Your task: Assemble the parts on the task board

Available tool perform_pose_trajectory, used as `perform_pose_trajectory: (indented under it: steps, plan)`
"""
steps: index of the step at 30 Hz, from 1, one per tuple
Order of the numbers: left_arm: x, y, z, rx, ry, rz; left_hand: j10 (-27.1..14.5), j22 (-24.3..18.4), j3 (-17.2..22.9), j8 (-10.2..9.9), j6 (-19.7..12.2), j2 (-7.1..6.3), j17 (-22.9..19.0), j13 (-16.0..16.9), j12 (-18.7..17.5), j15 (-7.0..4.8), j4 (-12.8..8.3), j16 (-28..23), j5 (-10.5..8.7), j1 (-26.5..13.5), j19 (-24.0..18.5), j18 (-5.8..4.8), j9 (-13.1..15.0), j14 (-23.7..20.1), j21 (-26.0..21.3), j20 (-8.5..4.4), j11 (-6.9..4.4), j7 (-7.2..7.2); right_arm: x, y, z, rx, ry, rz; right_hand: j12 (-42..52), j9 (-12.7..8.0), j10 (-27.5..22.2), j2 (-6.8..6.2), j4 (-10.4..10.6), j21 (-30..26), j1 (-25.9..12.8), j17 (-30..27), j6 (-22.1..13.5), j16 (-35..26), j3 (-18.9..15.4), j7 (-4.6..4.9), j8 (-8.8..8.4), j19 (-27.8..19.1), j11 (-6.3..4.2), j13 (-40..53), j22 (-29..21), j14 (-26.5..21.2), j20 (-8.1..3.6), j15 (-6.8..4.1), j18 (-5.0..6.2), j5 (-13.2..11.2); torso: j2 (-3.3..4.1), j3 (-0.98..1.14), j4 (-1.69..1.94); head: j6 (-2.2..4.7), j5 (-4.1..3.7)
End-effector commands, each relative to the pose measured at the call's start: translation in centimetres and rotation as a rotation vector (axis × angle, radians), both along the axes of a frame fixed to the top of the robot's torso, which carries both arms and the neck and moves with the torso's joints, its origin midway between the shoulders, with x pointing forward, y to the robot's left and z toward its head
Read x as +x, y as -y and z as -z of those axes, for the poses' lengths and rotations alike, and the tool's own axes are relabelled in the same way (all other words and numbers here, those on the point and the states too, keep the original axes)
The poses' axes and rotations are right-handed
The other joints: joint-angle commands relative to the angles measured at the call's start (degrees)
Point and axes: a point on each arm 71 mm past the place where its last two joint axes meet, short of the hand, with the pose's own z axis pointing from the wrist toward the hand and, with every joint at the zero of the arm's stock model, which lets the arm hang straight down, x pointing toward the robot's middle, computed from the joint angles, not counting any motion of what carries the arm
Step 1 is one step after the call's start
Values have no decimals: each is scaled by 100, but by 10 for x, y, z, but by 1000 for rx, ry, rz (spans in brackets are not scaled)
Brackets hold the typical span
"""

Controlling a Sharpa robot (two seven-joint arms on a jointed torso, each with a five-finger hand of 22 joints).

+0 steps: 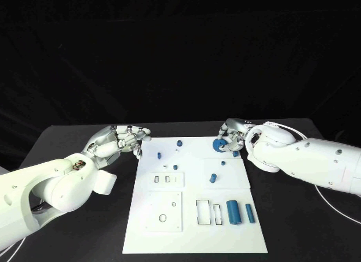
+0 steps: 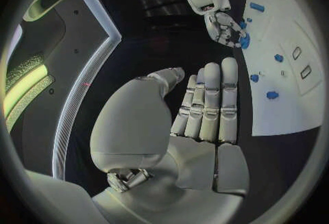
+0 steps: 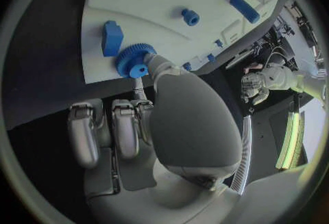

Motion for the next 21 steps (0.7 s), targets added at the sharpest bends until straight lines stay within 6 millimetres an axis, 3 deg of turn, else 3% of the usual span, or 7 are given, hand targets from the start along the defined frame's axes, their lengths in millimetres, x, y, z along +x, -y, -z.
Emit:
perform_pose_trajectory:
  steps: [1, 13, 21]
  plan:
    - [-1, 2, -2, -13, 7, 20, -31, 5, 34, -6, -31, -1, -7, 6, -26, 3, -7, 34, -12, 8, -36, 79, 5, -30, 36, 17, 10, -3, -4, -5, -3, -45, 107, -31, 53, 90, 517, 19, -36, 25, 64, 1495, 272, 25, 167, -125, 187, 588, -53, 1415, 1509, 588, -61, -64, -37, 33, -3, 2, 2, 14, -6]
    - [0, 3, -1, -10, 1, 21, -36, 12, 43, -8, -36, 6, -9, 7, -29, 6, -12, 35, -10, 9, -45, 79, 7, -31, 46, 20, 12, 0, -20, -41, -16, 20, 226, -125, 41, 97, 508, -63, -56, 25, -41, 1490, 279, 23, 329, -131, 209, 588, -62, 1405, 1509, 586, -79, -76, -37, 69, -2, -4, 6, 45, 20]
    - [-1, 5, -1, -12, -1, 28, -36, 12, 43, -8, -36, 6, -9, 7, -29, 6, -12, 35, -10, 9, -45, 79, 7, -31, 46, 20, 12, 0, -33, -83, -21, 45, 247, -225, 37, 92, 506, -105, -45, 25, -126, 1483, 239, 21, 382, -123, 196, 588, -57, 1402, 1509, 585, -81, -74, -37, 69, 7, 0, 16, 35, 52]
